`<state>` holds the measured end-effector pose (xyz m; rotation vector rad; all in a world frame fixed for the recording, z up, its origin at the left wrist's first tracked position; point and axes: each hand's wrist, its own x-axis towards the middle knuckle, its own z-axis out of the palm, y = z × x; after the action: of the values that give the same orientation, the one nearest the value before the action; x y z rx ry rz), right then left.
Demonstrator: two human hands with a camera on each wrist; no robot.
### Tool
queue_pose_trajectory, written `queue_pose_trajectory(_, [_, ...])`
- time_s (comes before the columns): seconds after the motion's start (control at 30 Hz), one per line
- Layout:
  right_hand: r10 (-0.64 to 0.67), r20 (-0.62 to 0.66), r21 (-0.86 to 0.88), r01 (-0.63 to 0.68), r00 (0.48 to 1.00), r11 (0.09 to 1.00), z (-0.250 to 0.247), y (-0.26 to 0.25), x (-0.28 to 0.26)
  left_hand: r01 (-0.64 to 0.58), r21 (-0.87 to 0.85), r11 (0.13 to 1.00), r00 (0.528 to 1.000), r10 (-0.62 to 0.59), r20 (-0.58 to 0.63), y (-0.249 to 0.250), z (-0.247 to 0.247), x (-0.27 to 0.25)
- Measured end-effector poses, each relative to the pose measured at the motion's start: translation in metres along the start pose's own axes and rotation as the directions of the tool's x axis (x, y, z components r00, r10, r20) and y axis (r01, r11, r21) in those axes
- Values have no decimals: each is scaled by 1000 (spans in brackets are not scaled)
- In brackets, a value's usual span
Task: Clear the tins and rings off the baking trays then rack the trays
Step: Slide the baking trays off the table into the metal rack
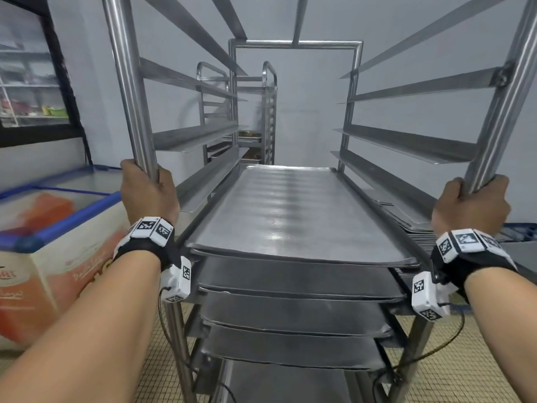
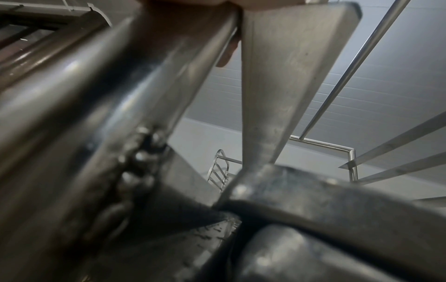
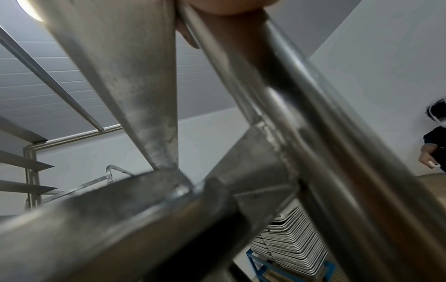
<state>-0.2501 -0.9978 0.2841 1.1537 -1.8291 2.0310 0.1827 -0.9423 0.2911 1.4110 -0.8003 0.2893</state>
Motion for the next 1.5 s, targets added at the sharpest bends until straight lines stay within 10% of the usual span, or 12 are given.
queue_pose_trajectory(0.87, [11,-133,-145,-31,991,989,171,6,16,20,-40,999,987,-13,162,-85,208,113])
queue_pose_trajectory(1.5, [2,-104,-72,-9,995,997,291,92,132,-35,-60,998,993,42,108,-61,375,89])
